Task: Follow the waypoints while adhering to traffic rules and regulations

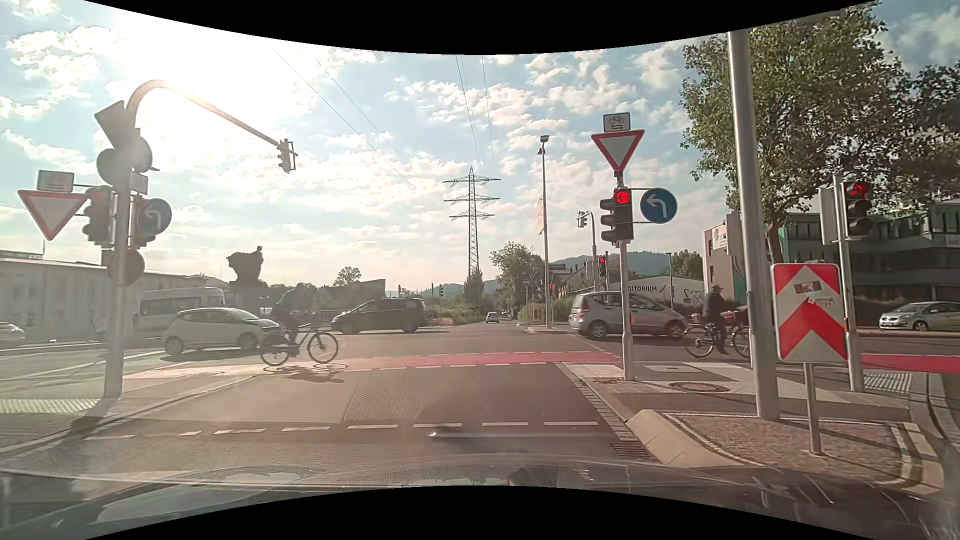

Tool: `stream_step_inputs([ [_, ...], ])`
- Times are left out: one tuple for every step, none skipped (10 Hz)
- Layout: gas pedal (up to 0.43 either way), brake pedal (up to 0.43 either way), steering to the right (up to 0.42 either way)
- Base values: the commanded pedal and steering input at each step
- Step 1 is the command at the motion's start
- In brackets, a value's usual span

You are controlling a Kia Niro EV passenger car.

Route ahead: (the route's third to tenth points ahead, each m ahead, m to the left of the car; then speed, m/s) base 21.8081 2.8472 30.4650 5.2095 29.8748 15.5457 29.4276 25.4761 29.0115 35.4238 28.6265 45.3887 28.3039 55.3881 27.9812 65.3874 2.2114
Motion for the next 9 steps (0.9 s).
stream_step_inputs([
  [0.000,0.201,-0.001],
  [0.000,0.195,-0.002],
  [0.000,0.183,-0.001],
  [0.000,0.171,-0.001],
  [0.000,0.171,-0.001],
  [0.000,0.159,-0.001],
  [0.000,0.159,-0.001],
  [0.000,0.159,-0.001],
  [0.000,0.159,-0.001],
])
